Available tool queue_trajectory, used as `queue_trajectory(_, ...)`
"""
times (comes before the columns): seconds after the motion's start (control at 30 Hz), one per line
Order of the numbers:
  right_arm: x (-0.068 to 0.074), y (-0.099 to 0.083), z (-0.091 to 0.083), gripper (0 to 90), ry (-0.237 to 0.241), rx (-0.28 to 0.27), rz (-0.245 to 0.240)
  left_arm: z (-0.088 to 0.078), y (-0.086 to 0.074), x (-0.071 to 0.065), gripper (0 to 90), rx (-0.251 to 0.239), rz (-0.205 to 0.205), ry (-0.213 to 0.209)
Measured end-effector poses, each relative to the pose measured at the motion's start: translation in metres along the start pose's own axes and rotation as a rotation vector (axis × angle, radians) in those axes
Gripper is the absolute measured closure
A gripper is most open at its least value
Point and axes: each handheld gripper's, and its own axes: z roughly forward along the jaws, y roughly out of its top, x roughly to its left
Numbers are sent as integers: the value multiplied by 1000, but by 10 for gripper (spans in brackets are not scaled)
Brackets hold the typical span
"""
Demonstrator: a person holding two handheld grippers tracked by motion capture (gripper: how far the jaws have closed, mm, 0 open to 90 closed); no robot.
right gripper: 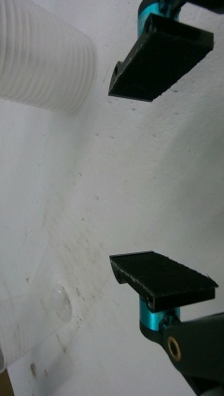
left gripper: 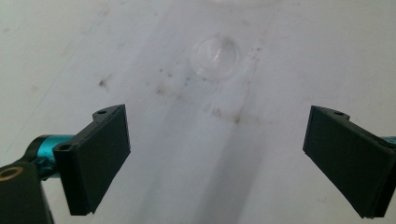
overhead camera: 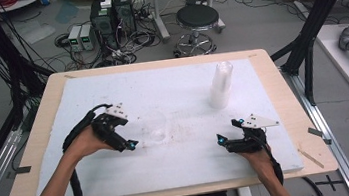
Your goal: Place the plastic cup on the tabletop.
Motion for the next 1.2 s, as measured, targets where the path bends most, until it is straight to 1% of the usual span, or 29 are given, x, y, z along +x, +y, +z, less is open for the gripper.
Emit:
queue_trajectory(0.03, 0, 0, 0, 157, -1, 0, -2, -3, -7, -1, 73, -25, -19, 9)
queue_trajectory(0.1, 0, 0, 0, 157, 1, 0, -1, -10, -23, -8, 73, -105, -74, 50)
queue_trajectory(0.17, 0, 0, 0, 157, 2, -1, 1, -17, -39, -17, 73, -171, -108, 100)
queue_trajectory(0.23, 0, 0, -1, 157, 4, -1, 6, -21, -54, -25, 73, -248, -147, 141)
queue_trajectory(0.27, 0, 0, -1, 157, 3, -7, 7, -21, -61, -29, 74, -299, -170, 166)
queue_trajectory(0.33, 0, -1, -2, 157, 5, -15, 4, -21, -73, -35, 73, -379, -201, 230)
queue_trajectory(0.37, 0, -1, -2, 157, 7, -14, 16, -21, -79, -37, 73, -409, -214, 258)
queue_trajectory(0.4, -1, -1, -2, 157, 4, -18, 8, -20, -84, -38, 74, -433, -233, 279)
queue_trajectory(0.47, -2, -1, -2, 157, 5, -14, 17, -18, -91, -39, 73, -477, -265, 304)
queue_trajectory(0.5, -2, -1, -2, 157, 4, -13, 22, -18, -94, -40, 74, -491, -274, 318)
queue_trajectory(0.57, -2, -1, -2, 157, 2, -17, 27, -16, -97, -43, 73, -503, -277, 348)
queue_trajectory(0.6, -2, -1, -2, 157, 1, -23, 21, -15, -99, -43, 74, -518, -278, 347)
queue_trajectory(0.63, -2, -1, -2, 157, 1, -28, 17, -13, -99, -44, 74, -520, -282, 344)
queue_trajectory(0.67, -1, -1, -3, 157, 2, -29, 16, -12, -100, -44, 74, -517, -279, 348)
queue_trajectory(0.8, -1, -2, -4, 157, 11, -39, 12, -7, -103, -45, 74, -531, -290, 363)
queue_trajectory(0.9, 0, -2, -4, 157, 12, -35, 12, -4, -105, -45, 73, -532, -300, 354)
queue_trajectory(1.07, -1, -2, -3, 157, 11, -35, 11, -3, -109, -45, 73, -535, -299, 374)
queue_trajectory(1.17, 0, -2, -4, 157, 9, -35, 11, -3, -110, -45, 74, -542, -301, 366)
queue_trajectory(1.2, 0, -2, -4, 157, 9, -35, 5, -3, -110, -45, 73, -543, -294, 363)
